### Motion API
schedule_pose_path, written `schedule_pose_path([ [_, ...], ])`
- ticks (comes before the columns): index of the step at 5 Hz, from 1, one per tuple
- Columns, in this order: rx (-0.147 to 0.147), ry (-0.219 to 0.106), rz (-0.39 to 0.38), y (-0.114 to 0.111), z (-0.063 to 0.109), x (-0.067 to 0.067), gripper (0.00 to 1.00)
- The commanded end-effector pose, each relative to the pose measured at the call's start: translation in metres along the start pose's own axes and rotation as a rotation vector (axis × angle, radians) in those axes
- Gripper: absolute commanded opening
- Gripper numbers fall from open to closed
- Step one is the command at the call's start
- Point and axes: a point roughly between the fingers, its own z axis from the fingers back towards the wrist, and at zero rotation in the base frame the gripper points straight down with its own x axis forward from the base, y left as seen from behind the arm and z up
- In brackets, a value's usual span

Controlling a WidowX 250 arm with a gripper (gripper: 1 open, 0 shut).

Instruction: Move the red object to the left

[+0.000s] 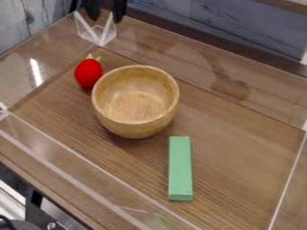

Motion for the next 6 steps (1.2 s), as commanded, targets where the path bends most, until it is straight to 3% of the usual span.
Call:
schedule_pose_path([
  [1, 0.019, -0.08, -0.055, -0.011, 0.022, 0.011, 0.0],
  [2, 0.024, -0.071, -0.08, -0.013, 0.016, 0.006, 0.0],
  [5, 0.048, -0.052, -0.031, -0.021, -0.002, 0.001, 0.0],
  [6, 0.055, -0.046, -0.014, -0.024, -0.017, -0.001, 0.0],
])
